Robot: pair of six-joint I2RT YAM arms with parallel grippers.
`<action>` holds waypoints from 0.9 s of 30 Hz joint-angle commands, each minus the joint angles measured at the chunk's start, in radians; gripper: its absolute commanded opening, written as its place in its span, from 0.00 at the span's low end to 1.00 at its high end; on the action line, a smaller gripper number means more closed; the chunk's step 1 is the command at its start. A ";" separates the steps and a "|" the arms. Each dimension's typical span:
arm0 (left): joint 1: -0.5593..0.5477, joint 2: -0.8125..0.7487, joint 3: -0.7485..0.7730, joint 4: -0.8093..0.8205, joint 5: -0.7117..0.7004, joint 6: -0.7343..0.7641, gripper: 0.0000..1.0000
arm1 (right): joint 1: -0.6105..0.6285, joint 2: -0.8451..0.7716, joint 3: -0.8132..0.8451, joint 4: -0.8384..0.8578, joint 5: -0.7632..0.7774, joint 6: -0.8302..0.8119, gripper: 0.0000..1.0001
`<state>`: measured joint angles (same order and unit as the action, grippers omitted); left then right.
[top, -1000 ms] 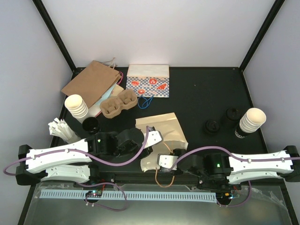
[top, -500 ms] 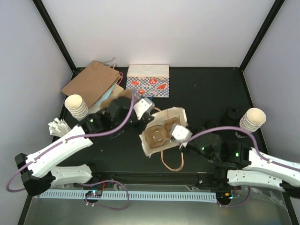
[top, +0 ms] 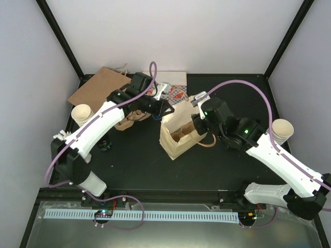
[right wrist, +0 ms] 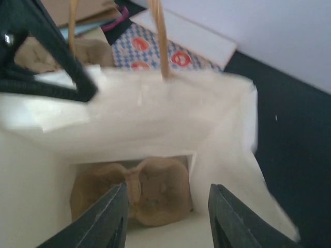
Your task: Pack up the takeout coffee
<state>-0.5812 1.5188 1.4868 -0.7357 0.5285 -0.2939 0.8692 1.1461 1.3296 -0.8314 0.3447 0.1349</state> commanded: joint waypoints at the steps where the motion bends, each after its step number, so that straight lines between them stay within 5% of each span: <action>1: 0.074 0.112 0.133 -0.031 0.148 -0.050 0.03 | -0.051 -0.023 0.039 -0.075 0.005 0.113 0.46; 9: 0.110 0.208 0.213 0.089 0.164 -0.130 0.07 | -0.103 -0.056 0.080 -0.084 0.021 0.131 0.57; 14: 0.110 0.202 0.229 0.098 0.143 -0.127 0.47 | -0.104 -0.083 0.083 -0.110 0.046 0.133 0.63; 16: 0.110 0.173 0.226 0.076 0.115 -0.111 0.69 | -0.104 -0.106 0.067 -0.102 0.063 0.151 0.74; 19: 0.109 0.098 0.207 0.024 0.033 -0.070 0.89 | -0.104 -0.138 0.031 -0.084 0.065 0.205 0.92; 22: 0.110 -0.012 0.151 -0.016 -0.051 -0.033 0.98 | -0.105 -0.164 -0.003 -0.082 0.077 0.289 1.00; 27: 0.111 -0.198 0.006 -0.061 -0.222 0.013 0.99 | -0.104 -0.194 -0.011 -0.062 0.065 0.273 1.00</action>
<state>-0.4725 1.4521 1.5764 -0.7349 0.4728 -0.3386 0.7715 0.9836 1.3369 -0.9276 0.3901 0.3828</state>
